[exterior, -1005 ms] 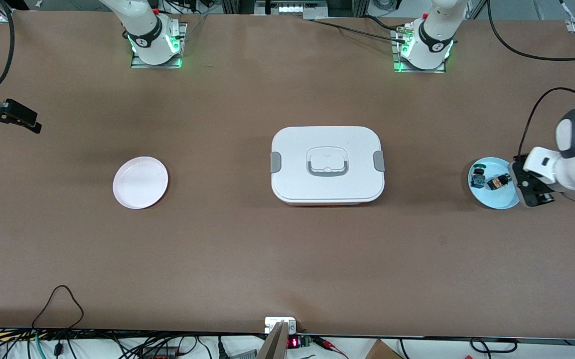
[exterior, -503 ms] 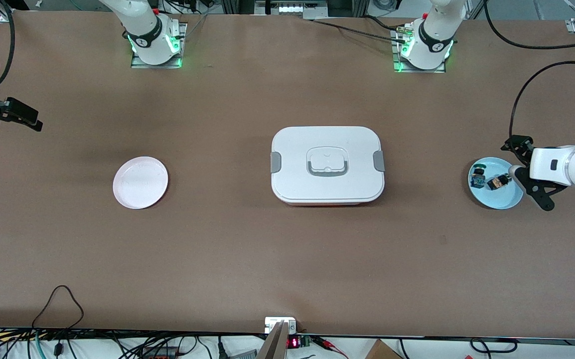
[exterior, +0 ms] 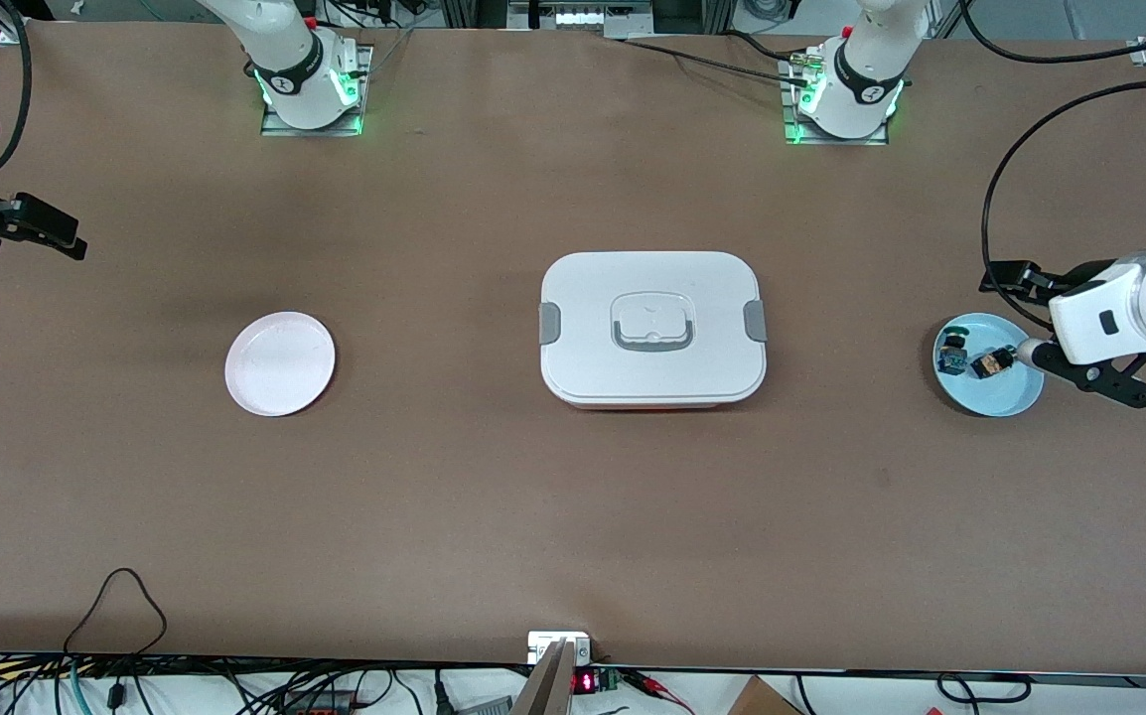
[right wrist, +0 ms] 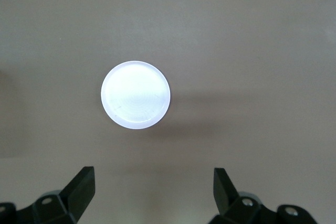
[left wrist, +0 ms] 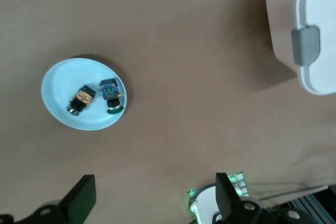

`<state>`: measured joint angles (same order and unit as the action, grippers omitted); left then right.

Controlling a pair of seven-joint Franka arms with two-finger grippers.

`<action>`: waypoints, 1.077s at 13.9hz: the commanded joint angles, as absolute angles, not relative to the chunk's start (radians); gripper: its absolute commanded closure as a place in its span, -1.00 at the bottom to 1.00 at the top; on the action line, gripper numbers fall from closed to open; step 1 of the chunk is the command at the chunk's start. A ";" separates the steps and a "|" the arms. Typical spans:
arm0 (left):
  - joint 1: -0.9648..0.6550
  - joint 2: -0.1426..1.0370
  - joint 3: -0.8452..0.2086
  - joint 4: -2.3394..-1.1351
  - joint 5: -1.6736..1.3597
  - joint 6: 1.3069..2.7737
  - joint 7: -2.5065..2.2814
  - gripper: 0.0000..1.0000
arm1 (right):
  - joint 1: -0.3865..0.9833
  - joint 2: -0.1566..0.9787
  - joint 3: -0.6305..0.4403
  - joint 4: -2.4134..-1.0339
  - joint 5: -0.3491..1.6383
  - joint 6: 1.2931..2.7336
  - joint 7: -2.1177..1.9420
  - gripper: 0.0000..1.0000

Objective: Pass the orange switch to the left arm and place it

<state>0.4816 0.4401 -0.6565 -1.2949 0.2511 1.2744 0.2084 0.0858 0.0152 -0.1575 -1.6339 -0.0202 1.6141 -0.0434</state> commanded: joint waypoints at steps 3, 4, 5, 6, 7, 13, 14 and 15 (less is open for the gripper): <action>0.211 0.255 -0.315 -1.354 0.091 1.466 0.147 -1.00 | 0.089 0.014 -0.158 -1.611 -0.014 1.589 -0.048 -1.00; 0.146 0.217 -0.234 -1.389 0.084 1.503 0.103 -1.00 | 0.089 0.014 -0.158 -1.611 -0.014 1.589 -0.048 -1.00; 0.068 0.172 -0.144 -1.434 0.060 1.541 0.045 -1.00 | 0.089 0.014 -0.158 -1.611 -0.014 1.589 -0.048 -1.00; 0.023 0.123 -0.079 -1.498 0.032 1.575 0.007 -1.00 | 0.087 0.012 -0.160 -1.609 -0.014 1.589 -0.048 -1.00; -0.010 0.063 -0.033 -1.578 0.008 1.632 -0.008 -1.00 | 0.087 0.012 -0.160 -1.608 -0.014 1.589 -0.048 -1.00; -0.037 0.014 0.035 -1.662 0.003 1.712 0.005 -1.00 | 0.087 0.014 -0.158 -1.605 -0.014 1.589 -0.048 -1.00; -0.037 0.018 0.034 -1.632 0.005 1.674 0.003 -1.00 | 0.089 0.014 -0.158 -1.605 -0.014 1.589 -0.046 -1.00; -0.037 0.021 0.035 -1.617 0.005 1.637 0.003 -1.00 | 0.089 0.014 -0.158 -1.605 -0.014 1.589 -0.045 -1.00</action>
